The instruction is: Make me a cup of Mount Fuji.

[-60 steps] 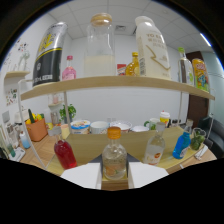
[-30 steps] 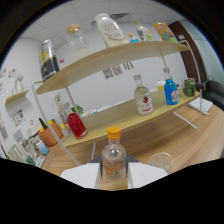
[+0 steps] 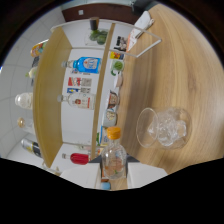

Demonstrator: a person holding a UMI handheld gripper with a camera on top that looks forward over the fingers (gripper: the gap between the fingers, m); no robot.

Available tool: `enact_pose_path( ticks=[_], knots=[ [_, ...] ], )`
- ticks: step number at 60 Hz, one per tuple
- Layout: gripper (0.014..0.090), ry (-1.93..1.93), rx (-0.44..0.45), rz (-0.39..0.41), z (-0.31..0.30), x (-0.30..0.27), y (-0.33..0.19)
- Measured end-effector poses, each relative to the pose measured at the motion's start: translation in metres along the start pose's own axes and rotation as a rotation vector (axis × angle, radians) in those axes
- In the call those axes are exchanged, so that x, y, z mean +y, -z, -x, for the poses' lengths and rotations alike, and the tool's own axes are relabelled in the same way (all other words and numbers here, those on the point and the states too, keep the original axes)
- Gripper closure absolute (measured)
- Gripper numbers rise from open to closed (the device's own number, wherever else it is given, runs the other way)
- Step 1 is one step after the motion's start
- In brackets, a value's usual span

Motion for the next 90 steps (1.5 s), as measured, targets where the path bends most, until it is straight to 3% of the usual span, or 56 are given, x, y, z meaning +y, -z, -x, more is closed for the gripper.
enact_pose_path(
  ticks=[15, 32, 41, 47, 56, 70, 77, 90],
  knots=[
    [0.0702, -0.388, -0.082, 0.041, 0.001, 0.001, -0.003],
    [0.0701, -0.393, -0.08, 0.05, 0.009, 0.001, 0.001],
    [0.0697, 0.026, -0.038, -0.007, 0.043, 0.003, 0.015],
    [0.0698, 0.449, -0.04, -0.086, 0.084, 0.01, 0.027],
    [0.0699, 0.965, -0.011, -0.144, 0.11, 0.05, 0.02],
    [0.07, 1.252, 0.168, 0.045, 0.01, 0.126, -0.031],
    [0.0699, 1.297, 0.268, 0.121, -0.033, 0.137, -0.044],
    [0.0698, 1.365, 0.365, 0.222, -0.073, 0.149, -0.054]
  ],
)
